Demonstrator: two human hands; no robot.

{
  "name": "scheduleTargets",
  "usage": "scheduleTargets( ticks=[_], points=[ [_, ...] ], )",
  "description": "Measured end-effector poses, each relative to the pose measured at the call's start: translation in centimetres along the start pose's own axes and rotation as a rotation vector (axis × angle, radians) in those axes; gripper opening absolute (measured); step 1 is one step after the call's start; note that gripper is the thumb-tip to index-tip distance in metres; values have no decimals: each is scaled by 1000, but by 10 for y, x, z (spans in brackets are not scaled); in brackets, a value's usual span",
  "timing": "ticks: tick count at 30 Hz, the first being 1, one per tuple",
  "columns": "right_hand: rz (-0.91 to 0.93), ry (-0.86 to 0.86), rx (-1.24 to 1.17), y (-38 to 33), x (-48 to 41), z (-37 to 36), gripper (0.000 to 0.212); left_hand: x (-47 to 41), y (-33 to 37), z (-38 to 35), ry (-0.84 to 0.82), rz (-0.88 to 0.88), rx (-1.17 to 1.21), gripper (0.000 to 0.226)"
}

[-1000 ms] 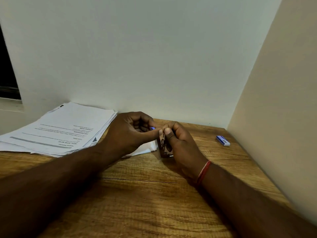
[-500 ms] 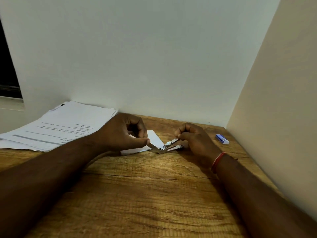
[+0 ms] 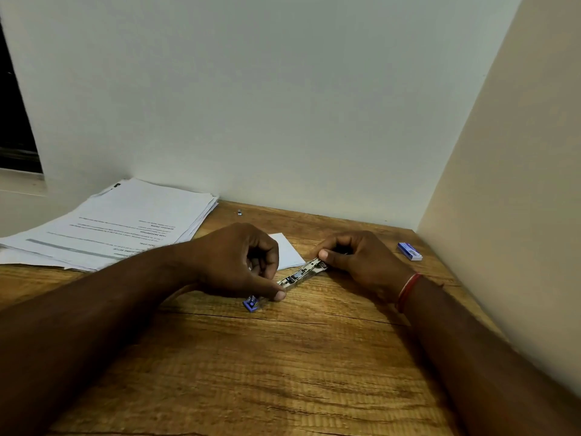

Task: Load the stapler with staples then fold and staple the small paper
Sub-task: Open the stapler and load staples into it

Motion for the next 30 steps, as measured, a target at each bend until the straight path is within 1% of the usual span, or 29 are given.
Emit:
scheduleTargets(
  ticks=[5, 9, 13, 14, 18, 20, 22, 28, 30],
  points=[
    [19, 6, 50, 0, 0, 2, 18, 1, 5, 0, -22, -7, 18, 32],
    [4, -49, 185, 2, -1, 2, 16, 1, 7, -2, -44, -13, 51, 32],
    [11, -67, 211, -1, 1, 2, 17, -1, 7, -5, -26, -17, 45, 33],
    [14, -84, 197, -2, 1, 2, 21, -1, 7, -6, -19, -16, 48, 34],
    [7, -231, 62, -3, 6, -3, 50, -1, 9, -9, -33, -26, 66, 41],
    [0, -272, 34, -4, 7, -7, 58, 0, 11, -13, -54, -45, 41, 46],
    [-1, -274, 48, -6, 7, -10, 61, -1, 13, -15, -60, -56, 27, 49],
    [12, -243, 57, -11, 9, -19, 63, -4, 20, -17, -31, -105, -117, 43],
    [14, -236, 48, -13, 10, -21, 62, -4, 21, -17, -15, -118, -133, 42]
  ],
)
Point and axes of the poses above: each hand's wrist, its own x-axis away from the middle knuckle, its own z-axis out of the back of the hand, y = z × x, the point moved 5 cm from there along -x, towards the middle knuckle, and after that the axes turned 10 degrees about -x, right-handed, at the moved point
